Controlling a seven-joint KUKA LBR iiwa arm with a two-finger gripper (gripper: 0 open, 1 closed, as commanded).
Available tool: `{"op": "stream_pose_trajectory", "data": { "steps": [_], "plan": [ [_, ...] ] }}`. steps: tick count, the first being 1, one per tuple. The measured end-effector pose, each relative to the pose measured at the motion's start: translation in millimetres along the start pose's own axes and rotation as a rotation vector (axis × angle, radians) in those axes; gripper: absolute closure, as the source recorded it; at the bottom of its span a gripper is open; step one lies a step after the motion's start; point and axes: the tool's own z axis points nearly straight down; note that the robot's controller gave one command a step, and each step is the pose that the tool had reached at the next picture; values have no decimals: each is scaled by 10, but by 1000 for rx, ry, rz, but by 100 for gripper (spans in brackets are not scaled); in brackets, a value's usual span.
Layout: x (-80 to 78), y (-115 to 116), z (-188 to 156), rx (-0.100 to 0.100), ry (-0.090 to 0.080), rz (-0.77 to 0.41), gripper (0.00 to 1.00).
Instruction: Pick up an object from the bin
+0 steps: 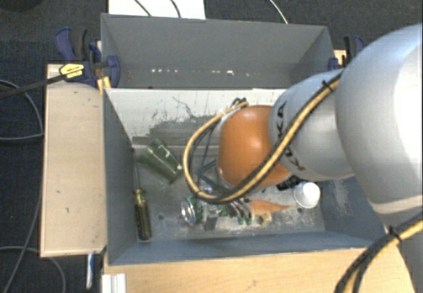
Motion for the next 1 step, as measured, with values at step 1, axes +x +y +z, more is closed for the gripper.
{"op": "stream_pose_trajectory", "data": {
  "steps": [1],
  "plan": [
    [7,-1,-73,0,4,1,100]
  ]
}}
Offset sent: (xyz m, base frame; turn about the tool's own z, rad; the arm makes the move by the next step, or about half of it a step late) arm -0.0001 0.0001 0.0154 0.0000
